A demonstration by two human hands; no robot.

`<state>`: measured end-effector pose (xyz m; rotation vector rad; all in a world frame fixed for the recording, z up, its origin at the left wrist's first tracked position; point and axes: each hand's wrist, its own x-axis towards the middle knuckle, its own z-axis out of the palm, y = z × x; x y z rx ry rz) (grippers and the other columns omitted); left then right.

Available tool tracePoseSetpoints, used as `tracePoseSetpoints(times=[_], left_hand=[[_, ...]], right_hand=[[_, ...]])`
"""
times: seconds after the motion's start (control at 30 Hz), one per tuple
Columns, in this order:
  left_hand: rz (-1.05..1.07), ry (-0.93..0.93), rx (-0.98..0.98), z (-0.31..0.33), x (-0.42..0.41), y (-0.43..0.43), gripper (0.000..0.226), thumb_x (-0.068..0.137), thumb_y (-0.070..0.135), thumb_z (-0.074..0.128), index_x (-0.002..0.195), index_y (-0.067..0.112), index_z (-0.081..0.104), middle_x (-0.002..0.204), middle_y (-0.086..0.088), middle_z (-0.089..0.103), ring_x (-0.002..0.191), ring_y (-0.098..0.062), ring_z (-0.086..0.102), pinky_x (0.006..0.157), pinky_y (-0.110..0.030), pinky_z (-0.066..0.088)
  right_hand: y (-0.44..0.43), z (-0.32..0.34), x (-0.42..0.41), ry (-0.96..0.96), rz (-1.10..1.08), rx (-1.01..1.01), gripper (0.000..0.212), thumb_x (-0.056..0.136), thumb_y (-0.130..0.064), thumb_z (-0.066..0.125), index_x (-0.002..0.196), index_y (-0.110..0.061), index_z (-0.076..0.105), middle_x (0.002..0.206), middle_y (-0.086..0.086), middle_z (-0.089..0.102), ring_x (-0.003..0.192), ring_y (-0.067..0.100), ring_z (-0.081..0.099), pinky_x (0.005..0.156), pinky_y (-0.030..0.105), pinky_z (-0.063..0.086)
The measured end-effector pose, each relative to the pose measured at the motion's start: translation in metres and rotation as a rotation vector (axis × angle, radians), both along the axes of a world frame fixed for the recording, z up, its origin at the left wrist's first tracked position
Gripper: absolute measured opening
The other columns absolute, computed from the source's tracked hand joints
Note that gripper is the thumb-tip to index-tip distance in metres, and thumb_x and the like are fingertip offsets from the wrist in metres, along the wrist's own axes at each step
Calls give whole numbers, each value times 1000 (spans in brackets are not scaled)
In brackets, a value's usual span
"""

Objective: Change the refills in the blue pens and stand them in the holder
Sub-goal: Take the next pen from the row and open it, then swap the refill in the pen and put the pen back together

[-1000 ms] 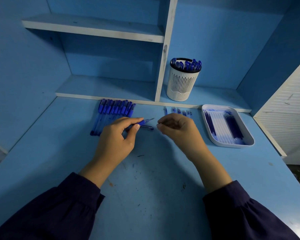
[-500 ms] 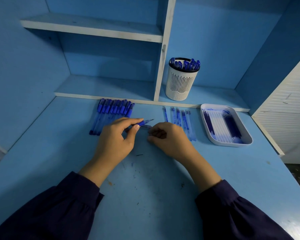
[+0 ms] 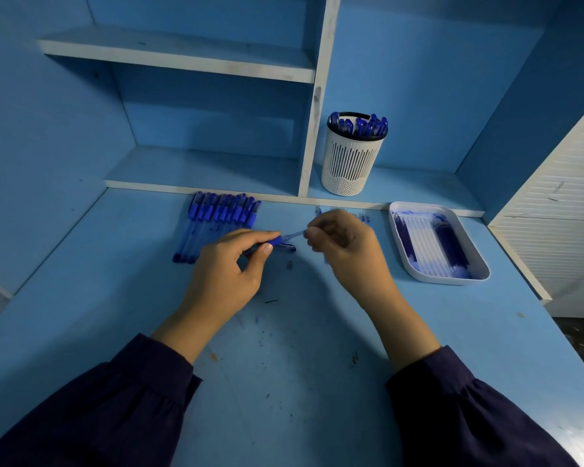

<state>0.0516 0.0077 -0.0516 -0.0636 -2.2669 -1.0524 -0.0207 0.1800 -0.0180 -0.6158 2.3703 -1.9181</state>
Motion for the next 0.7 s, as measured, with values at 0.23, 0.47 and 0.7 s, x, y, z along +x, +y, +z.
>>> tracePoseSetpoints(times=[0.23, 0.47, 0.7], left_hand=[[41, 17, 16, 0, 0, 1, 23, 91, 10, 68, 113, 16, 73, 99, 11, 70, 83, -3, 62, 67, -9, 47], [-14, 30, 49, 0, 0, 5, 26, 90, 8, 69, 114, 16, 72, 95, 8, 71, 81, -10, 62, 65, -15, 50], [-34, 3, 50, -2, 0, 5, 24, 92, 10, 67, 115, 17, 72, 97, 13, 69, 84, -4, 61, 68, -13, 49]], right_hand=[[12, 11, -3, 37, -188, -317, 19, 92, 7, 52, 97, -3, 67, 79, 5, 71, 76, 13, 66, 78, 26, 55], [1, 9, 4, 16, -252, -338, 15, 87, 0, 66, 98, -8, 73, 96, 7, 72, 84, 13, 69, 79, 21, 51], [17, 23, -12, -60, -375, -525, 15, 85, 1, 66, 92, -11, 72, 74, -8, 71, 70, 8, 61, 72, 19, 51]])
